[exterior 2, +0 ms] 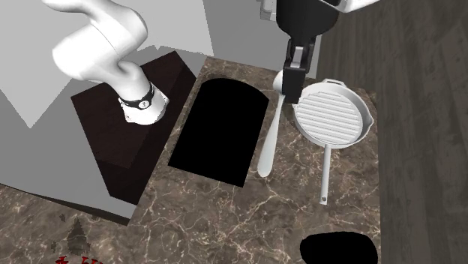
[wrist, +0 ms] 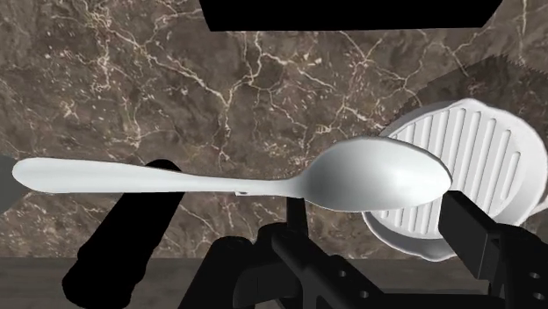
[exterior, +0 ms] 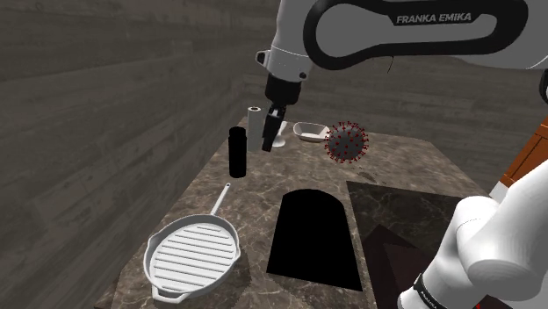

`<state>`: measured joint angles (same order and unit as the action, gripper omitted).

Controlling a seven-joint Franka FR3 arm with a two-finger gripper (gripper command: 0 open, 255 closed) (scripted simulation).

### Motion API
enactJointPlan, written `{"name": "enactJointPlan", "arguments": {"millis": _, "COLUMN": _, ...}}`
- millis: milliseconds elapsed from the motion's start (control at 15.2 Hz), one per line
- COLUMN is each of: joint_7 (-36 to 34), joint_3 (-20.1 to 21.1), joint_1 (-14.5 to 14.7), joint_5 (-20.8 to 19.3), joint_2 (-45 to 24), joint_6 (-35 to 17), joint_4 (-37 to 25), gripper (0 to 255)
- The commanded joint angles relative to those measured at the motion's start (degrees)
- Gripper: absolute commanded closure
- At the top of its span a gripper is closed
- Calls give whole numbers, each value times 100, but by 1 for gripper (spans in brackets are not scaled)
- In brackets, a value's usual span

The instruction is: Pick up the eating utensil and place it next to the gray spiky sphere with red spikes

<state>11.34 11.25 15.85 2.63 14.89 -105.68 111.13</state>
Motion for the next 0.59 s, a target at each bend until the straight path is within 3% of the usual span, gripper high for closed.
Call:
{"name": "enactJointPlan", "arguments": {"millis": 0, "joint_7": 278, "joint_3": -174, "joint_1": -99, "joint_5": -8, "joint_2": -42, "joint_6": -33, "joint_4": -1, "gripper": 255}}
{"name": "enactJointPlan", "arguments": {"millis": 528, "joint_7": 1337, "joint_3": -841, "joint_1": -508, "joint_5": -28, "joint_2": -498, "joint_6": 3, "joint_4": -458, "gripper": 255}}
